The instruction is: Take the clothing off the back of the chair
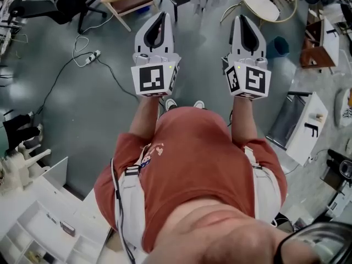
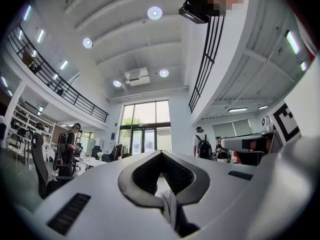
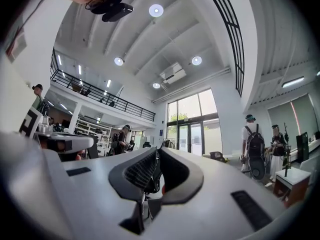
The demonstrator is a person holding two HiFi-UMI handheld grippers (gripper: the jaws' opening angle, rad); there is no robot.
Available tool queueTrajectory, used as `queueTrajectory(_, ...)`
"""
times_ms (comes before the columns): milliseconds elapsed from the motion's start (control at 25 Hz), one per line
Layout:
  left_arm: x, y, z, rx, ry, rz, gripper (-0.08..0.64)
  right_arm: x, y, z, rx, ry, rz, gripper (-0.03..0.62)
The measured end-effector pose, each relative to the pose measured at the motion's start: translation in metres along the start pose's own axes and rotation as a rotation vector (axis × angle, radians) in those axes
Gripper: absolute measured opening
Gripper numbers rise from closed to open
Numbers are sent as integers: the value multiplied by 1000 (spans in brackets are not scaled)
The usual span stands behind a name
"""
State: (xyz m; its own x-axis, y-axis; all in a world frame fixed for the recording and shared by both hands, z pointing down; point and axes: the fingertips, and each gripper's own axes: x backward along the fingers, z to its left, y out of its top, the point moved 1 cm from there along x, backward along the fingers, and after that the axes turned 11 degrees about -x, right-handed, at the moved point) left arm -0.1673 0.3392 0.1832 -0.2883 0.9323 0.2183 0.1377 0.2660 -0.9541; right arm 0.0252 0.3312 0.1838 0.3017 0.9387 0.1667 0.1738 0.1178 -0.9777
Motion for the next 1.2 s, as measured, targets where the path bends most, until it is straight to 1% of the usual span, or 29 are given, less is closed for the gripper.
queueTrajectory(160,11,-8,23,-7,6,20,14,-10,-13,25,-14,14,24,38)
queueTrajectory(520,55,-30,103,-64,68,57,14,-36,-40,109,-19,74,58,38)
queueTrajectory(640,70,-34,129,-67,90,62,14,-42,-46,131,-16,85,59,38)
queueTrajectory(800,86,-44,154,-54,136,74,14,-46,-52,149,-3,106,73,38)
queueTrajectory(960,94,-49,174,-40,152,80,14,-53,-52,165,8,118,72,38)
queueTrajectory(1080,95,-51,180,-31,156,85,14,-57,-52,170,13,122,71,38)
queueTrajectory(1200,88,-50,179,-33,158,79,14,-63,-53,166,9,122,68,38)
